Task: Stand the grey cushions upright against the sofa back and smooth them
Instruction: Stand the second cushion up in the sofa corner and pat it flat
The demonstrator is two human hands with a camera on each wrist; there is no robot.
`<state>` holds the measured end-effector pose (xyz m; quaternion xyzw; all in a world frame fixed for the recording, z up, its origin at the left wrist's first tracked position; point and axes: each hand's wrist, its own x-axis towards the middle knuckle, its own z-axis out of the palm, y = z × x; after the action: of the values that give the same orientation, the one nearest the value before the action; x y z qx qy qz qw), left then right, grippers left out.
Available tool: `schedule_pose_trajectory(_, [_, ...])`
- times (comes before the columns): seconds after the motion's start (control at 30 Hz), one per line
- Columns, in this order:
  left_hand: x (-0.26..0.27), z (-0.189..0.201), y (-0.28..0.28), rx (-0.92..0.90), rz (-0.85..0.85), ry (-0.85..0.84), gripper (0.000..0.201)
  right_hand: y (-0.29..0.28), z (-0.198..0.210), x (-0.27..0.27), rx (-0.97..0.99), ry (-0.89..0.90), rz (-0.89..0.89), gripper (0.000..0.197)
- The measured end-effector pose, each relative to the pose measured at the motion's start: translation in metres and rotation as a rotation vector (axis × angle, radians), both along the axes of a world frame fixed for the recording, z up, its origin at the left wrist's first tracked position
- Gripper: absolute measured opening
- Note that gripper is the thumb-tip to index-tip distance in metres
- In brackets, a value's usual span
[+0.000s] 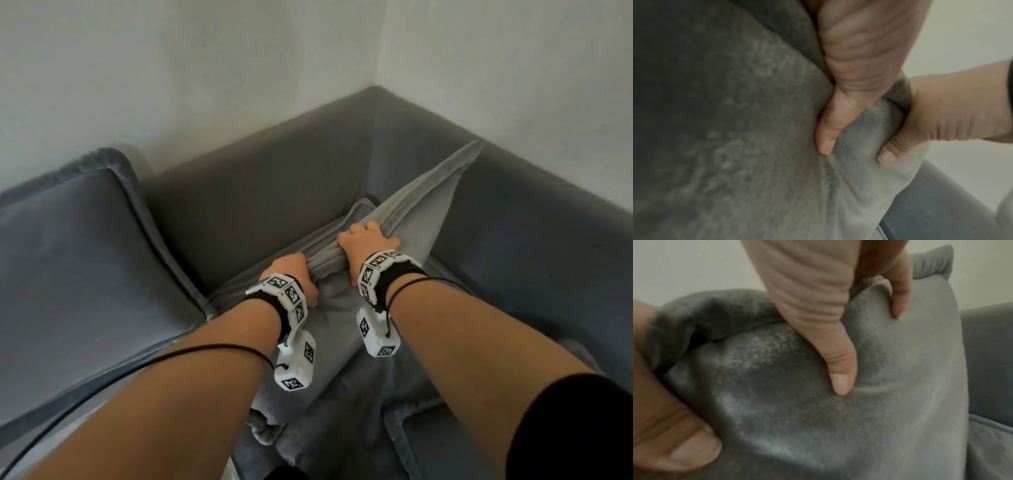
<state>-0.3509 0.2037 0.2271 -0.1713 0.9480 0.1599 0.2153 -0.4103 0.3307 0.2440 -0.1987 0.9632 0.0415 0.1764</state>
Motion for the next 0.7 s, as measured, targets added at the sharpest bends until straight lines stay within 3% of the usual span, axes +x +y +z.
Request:
schedule_pose_trajectory(0.07, [-0.006, 0.004, -0.001, 0.017, -0.016, -0.004, 0.043, 0.003, 0.000, -0.002, -0.006, 0.065, 0.011, 0.036])
schedule_pose_trajectory(0.13, [-0.013, 0.009, -0.004, 0.019, -0.034, 0.012, 0.043, 0.003, 0.002, -0.007, -0.018, 0.093, 0.006, 0.029])
schedule_pose_trajectory(0.37, [-0.047, 0.027, -0.036, -0.030, -0.081, 0.115, 0.050, -0.021, 0.013, -0.037, -0.089, 0.197, 0.002, 0.027])
schedule_pose_trajectory(0.7, [-0.123, 0.046, -0.126, -0.103, -0.154, 0.270, 0.050, -0.104, 0.028, -0.104, -0.169, 0.326, -0.045, 0.028])
